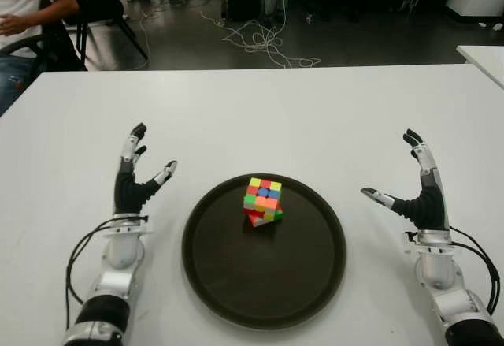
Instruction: Pick up the Rubik's Cube and put it in the plate
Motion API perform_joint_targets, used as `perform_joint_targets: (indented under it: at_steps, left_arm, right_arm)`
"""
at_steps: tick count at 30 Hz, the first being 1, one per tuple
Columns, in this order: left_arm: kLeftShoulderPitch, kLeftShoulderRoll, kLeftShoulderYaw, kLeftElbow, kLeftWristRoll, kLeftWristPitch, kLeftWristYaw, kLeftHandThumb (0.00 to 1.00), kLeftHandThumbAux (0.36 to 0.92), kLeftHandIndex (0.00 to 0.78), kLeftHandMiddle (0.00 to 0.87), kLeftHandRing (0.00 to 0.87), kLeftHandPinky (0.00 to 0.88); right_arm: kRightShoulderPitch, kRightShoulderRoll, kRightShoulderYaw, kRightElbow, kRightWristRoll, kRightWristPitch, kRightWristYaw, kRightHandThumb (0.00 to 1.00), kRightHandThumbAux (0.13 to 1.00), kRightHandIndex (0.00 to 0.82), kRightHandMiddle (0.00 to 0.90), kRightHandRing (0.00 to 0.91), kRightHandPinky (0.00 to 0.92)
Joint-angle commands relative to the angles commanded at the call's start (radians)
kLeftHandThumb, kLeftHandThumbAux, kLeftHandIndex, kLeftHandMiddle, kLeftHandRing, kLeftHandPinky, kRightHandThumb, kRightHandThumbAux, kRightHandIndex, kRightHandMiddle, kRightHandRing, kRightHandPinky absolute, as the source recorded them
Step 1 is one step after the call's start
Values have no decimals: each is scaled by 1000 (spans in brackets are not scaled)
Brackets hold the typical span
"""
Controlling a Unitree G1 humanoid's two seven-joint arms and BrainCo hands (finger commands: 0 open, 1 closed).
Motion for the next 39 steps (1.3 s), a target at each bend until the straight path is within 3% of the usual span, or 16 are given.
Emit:
perform_joint_targets:
  at_steps: [8, 16, 21, 27, 39]
  left_arm:
    - [3, 9, -1, -15, 7, 29, 0, 0, 786, 0, 0, 0, 0]
    - [-2, 15, 2, -8, 6, 48, -4, 0, 794, 0, 0, 0, 0]
    - [-6, 15, 7, -9, -26, 89, -49, 0, 785, 0, 0, 0, 0]
    - [3, 8, 22, -36, -77, 164, -106, 0, 762, 0, 0, 0, 0]
    - [61, -18, 31, -232, -119, 440, -109, 0, 775, 0, 0, 0, 0]
  right_arm:
    - [0, 6, -3, 3, 22, -2, 29, 0, 731, 0, 0, 0, 0]
    - [8, 1, -4, -27, 19, 62, 41, 0, 749, 0, 0, 0, 0]
    - [20, -8, 1, -64, 11, 142, 59, 0, 773, 0, 0, 0, 0]
    - [37, -2, -8, -107, 36, 235, 93, 0, 781, 0, 0, 0, 0]
    - [65, 20, -34, -206, 86, 469, 132, 0, 709, 0, 0, 0, 0]
